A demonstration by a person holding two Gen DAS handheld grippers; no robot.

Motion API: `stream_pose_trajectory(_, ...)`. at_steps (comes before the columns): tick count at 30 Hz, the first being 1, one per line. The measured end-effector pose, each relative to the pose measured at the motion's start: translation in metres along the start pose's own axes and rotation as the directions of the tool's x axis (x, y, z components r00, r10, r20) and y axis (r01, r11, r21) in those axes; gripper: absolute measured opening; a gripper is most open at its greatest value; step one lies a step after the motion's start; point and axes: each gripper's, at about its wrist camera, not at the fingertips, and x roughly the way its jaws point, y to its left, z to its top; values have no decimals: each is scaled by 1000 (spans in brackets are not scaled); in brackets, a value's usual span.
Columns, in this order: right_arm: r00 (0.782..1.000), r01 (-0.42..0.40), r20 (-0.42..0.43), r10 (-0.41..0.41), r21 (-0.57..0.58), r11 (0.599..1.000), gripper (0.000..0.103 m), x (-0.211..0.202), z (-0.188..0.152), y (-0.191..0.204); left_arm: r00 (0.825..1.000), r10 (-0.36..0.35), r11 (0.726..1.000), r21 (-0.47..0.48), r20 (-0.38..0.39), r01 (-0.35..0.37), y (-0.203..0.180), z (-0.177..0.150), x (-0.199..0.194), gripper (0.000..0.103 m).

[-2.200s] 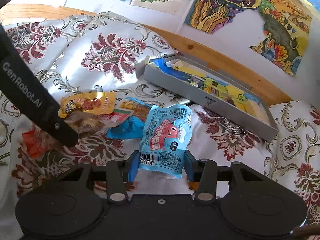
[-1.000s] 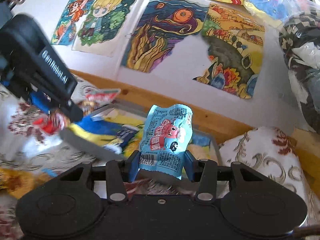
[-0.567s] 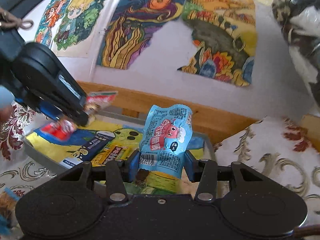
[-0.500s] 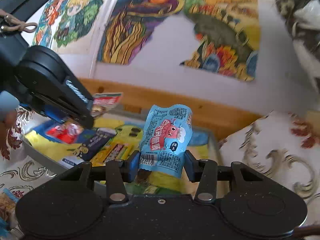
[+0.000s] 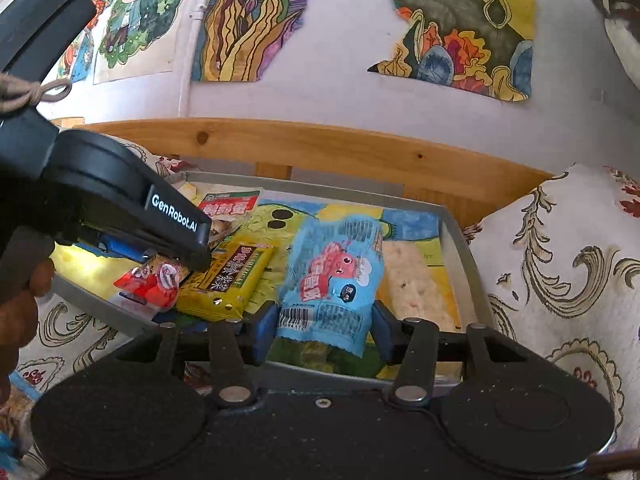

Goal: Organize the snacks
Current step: 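Open right tool over the tray while left tool releases the quail-egg pack into it, then withdraw both tools from the tray back over the snack pile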

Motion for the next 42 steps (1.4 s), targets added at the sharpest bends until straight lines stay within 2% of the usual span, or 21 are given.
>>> stream_pose_trajectory(7, 1000, 12, 4, -12, -10, 1000, 51, -1, 1, 0, 1000, 7, 1000, 6, -22, -7, -2, 2, -2, 54)
stream_pose_trajectory(9, 1000, 16, 11, -15, -9, 1000, 53, -3, 2, 0, 1000, -1, 1000, 2, -11, 1, -1, 3, -5, 66)
stream_pose_trajectory(12, 999, 28, 25, -27, -12, 1000, 59, -7, 3, 1, 1000, -1, 1000, -2, 18, 1, 0, 4, -14, 78)
stream_pose_trajectory(18, 995, 57, 78, -56, -6, 998, 81, -22, 9, 0, 997, 35, 999, -26, 70, -34, 10, 6, -36, 94)
stream_pose_trajectory(21, 990, 78, 116, -77, -1, 997, 98, -35, 11, 1, 991, 75, 996, -49, 109, -70, 18, 6, -50, 101)
stream_pose_trajectory(23, 986, 87, 141, -86, -4, 996, 102, -43, 13, 2, 987, 91, 995, -57, 130, -84, 23, 5, -60, 102)
stream_pose_trajectory(29, 969, 136, 208, -133, -1, 991, 102, -74, 13, 6, 978, 123, 991, -80, 169, -110, 37, -4, -93, 102)
stream_pose_trajectory(42, 940, 171, 292, -175, 39, 985, 102, -158, -3, 21, 960, 156, 983, -132, 231, -128, 72, -56, -176, 102)
